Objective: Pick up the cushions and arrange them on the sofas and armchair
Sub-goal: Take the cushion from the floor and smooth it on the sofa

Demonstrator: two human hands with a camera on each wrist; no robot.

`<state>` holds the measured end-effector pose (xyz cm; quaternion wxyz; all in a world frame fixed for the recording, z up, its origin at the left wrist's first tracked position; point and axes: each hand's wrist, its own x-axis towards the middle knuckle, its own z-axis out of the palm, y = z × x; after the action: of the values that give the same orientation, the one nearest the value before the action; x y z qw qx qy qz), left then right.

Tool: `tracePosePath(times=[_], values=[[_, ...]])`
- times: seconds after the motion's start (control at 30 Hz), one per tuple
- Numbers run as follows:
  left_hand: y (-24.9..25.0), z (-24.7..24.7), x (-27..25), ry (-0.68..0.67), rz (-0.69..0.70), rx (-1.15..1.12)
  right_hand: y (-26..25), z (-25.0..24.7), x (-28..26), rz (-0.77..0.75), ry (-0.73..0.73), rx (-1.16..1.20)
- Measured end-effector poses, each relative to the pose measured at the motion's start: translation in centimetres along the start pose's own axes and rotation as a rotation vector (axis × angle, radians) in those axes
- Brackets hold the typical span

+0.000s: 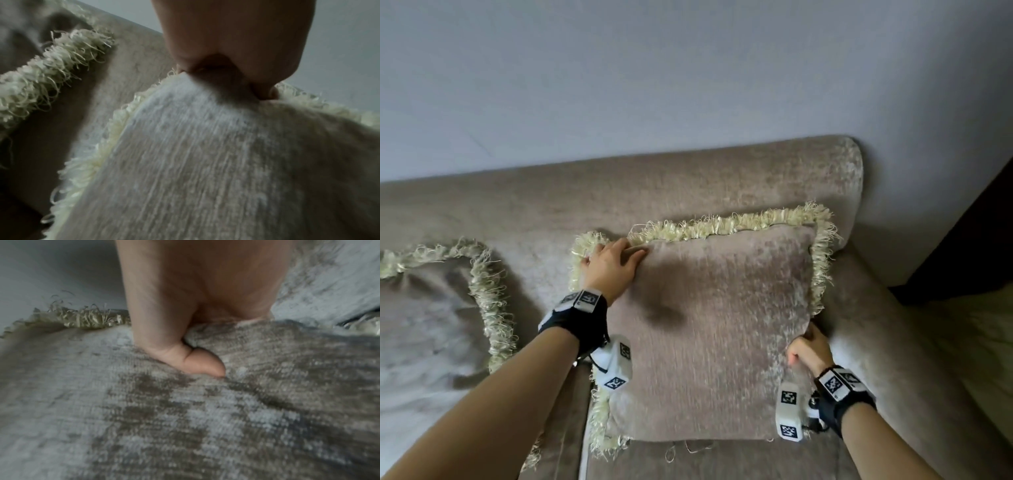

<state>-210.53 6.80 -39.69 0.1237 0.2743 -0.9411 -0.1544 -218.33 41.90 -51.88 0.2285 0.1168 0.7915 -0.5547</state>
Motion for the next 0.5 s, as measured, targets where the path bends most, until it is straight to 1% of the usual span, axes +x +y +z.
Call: tracePosePath(times=[0.07, 0.13, 0.2, 0.27, 0.33, 0.43, 0.5], values=[[-0.7, -1.7, -0.1, 0.007, -0.017, -0.097, -2.0, 0.0, -1.9, -0.024, 0.043, -0.007], [-1.3, -3.7, -0.5, 0.038, -0.082, -0.194, -4.6, -0.2, -3.8, -0.065, 0.089, -0.006], [-1.3, -6.1, -1.4, 0.038, -0.161, -0.312, -8.1, -0.7, -5.1, -0.091, 0.118, -0.004], [-1.4, -8.0, -2.2, 0.029, -0.218, -0.401, -12.0, -1.5, -6.1, -0.123, 0.119, -0.01], [-1.8, -9.4, -3.0, 0.023, -0.264, -0.443, -15.6, -2.3, -6.4, -0.146, 0.098, -0.042], [-2.7, -10.0, -4.2, 0.029, -0.346, -0.469, -19.4, -2.6, -6.3, -0.136, 0.062, -0.108], [-3.4, -9.2, -5.1, 0.019, -0.411, -0.493, -20.9, -2.3, -6.0, -0.144, 0.068, -0.17]])
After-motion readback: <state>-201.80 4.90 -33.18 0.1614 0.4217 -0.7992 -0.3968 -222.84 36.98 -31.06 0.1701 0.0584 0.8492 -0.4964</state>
